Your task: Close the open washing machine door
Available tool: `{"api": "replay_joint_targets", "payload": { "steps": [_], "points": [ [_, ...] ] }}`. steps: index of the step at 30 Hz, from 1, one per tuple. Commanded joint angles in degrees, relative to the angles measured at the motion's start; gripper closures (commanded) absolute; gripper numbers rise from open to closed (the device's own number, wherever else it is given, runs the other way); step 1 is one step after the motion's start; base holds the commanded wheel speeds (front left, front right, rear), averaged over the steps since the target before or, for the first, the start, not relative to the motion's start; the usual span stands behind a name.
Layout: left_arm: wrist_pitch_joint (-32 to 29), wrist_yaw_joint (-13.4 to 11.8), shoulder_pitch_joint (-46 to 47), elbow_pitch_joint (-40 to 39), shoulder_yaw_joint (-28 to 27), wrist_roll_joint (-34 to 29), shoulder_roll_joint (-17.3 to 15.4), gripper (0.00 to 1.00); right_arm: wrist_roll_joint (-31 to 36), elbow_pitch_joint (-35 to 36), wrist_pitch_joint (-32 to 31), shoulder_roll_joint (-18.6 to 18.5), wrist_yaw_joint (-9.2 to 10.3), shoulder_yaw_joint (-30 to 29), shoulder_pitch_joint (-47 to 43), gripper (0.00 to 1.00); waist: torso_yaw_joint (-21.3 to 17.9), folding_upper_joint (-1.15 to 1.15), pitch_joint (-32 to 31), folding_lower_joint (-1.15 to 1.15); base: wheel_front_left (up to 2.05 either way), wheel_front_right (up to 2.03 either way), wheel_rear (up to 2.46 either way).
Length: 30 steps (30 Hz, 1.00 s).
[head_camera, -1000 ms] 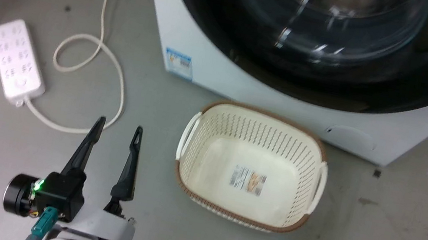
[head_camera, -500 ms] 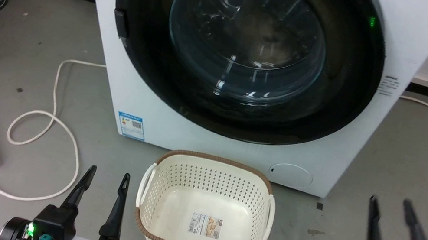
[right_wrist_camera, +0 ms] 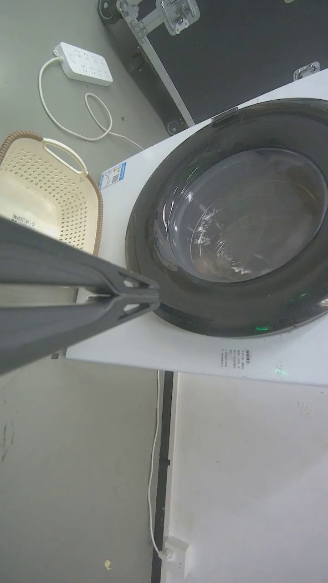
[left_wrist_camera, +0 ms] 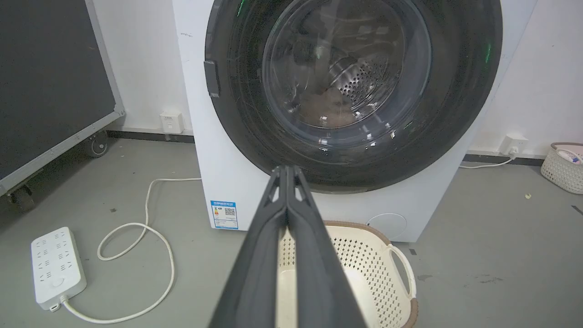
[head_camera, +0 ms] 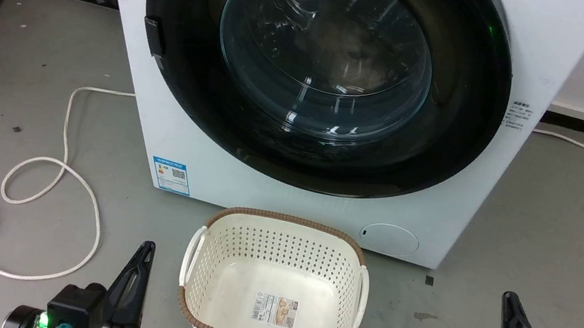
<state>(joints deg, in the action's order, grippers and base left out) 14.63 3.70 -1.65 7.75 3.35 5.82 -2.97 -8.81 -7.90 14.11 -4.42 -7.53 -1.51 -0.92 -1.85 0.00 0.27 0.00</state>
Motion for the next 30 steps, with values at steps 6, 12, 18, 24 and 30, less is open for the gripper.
{"api": "replay_joint_targets", "payload": {
  "steps": [6, 12, 18, 24, 30],
  "points": [
    [-0.96, -0.25, 0.11, -0.51, -0.18, -0.39, 0.01, 1.0, 0.59, 0.53, -0.93, 0.1, 0.0, 0.09, 0.06, 1.0, 0.12, 0.0, -0.02, 0.0, 0.0, 0.0, 0.0],
    [-1.78, -0.46, 0.2, -0.95, -0.37, -0.72, 0.01, 1.0, 1.09, 0.98, -1.72, 0.19, 0.01, 0.18, 0.11, 1.0, 0.22, 0.0, -0.03, 0.0, 0.0, 0.0, 0.0],
    [-2.48, -0.63, 0.28, -1.32, -0.54, -1.0, 0.02, 1.0, 1.51, 1.36, -2.4, 0.26, 0.01, 0.25, 0.16, 1.0, 0.31, 0.0, -0.05, 0.0, 0.0, 0.0, 0.0],
    [-3.3, -0.84, 0.37, -1.75, -0.73, -1.32, 0.02, 1.0, 2.0, 1.8, -3.19, 0.35, 0.01, 0.33, 0.21, 1.0, 0.42, 0.0, -0.06, 0.0, 0.0, 0.0, 0.0],
    [-3.89, -0.99, 0.44, -2.06, -0.86, -1.55, 0.02, 1.0, 2.35, 2.11, -3.76, 0.41, 0.01, 0.4, 0.25, 1.0, 0.49, 0.0, -0.07, 0.0, 0.0, 0.0, 0.0]
  ]
}}
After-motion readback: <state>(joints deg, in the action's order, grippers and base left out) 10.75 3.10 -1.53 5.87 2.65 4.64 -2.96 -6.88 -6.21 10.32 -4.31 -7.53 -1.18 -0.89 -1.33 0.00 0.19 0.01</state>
